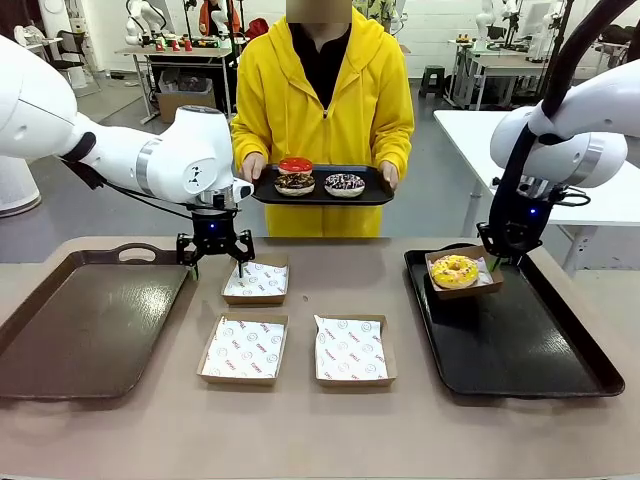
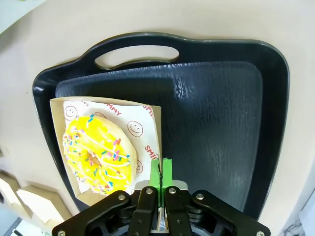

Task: Individually package the donuts and arrange them on the tray.
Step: Place the picked Paper togo box on the Handle tray while simultaneously picking up another Paper togo box from the table with the other hand.

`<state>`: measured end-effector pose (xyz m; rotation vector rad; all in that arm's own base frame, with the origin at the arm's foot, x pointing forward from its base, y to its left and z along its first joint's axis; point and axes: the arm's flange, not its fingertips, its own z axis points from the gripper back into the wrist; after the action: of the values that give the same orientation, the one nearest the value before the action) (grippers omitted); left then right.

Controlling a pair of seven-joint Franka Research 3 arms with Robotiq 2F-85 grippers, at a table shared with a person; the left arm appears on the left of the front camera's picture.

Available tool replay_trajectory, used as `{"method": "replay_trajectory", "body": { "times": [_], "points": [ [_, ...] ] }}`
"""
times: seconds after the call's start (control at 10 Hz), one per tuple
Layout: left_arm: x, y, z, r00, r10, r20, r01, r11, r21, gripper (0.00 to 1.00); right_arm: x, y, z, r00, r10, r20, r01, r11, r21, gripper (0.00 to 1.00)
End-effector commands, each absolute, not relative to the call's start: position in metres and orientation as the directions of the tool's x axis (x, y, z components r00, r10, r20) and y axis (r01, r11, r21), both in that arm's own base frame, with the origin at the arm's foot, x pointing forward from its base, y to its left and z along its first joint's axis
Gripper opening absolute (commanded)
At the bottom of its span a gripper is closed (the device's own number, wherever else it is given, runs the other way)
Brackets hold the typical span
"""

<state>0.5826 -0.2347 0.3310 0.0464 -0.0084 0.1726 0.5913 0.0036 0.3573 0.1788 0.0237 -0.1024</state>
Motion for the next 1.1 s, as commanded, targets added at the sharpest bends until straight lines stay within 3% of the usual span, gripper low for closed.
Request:
{"method": "replay_trajectory", "body": {
  "times": [0.0, 1.0],
  "points": [
    [0.582, -0.238, 0.328, 0.978, 0.204, 0.040, -0.206, 0.977, 0.047, 1.00, 0.604, 0.011, 0.359, 0.992, -0.115, -0.056, 0.122, 0.982, 0.143, 0.01],
    [0.592, -0.233, 0.315, 0.983, 0.179, 0.042, -0.178, 0.983, -0.034, 1.00, 0.615, 0.030, 0.354, 0.991, -0.122, -0.054, 0.126, 0.989, 0.074, 0.01]
  ]
}}
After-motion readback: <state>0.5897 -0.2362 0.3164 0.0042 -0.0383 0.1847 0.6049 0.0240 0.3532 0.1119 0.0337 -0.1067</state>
